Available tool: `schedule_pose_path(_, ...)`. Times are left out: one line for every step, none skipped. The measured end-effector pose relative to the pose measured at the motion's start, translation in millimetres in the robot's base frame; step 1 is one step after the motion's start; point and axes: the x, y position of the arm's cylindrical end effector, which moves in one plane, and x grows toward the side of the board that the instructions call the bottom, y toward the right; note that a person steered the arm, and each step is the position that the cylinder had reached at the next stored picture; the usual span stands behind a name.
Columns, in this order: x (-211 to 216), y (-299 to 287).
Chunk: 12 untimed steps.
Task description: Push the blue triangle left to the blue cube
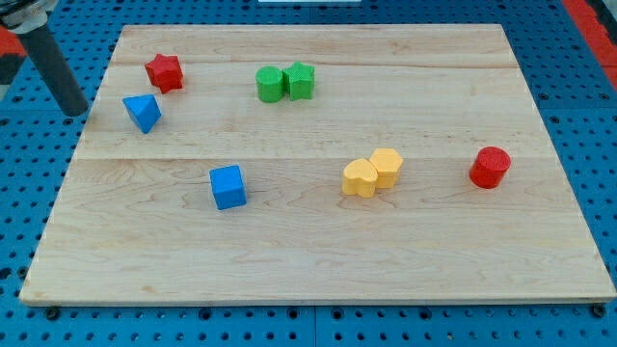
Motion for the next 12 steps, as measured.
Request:
schedule_pose_path(-5.4,33.4)
schedule_pose_path(-5.6,41.8)
schedule_pose_path(-8.9,41.8)
schedule_pose_path(-42.6,43.6)
schedule_pose_path(-54.0,43.6)
schedule_pose_path(-44.7,52.7)
schedule_pose_path(-43.4,49.8)
schedule_pose_path(-20.5,54.5)
schedule_pose_path(-17.0,55.8)
schedule_pose_path(13.6,80.3)
schedule_pose_path(21.1,94.8)
schedule_pose_path(43.6,119.3)
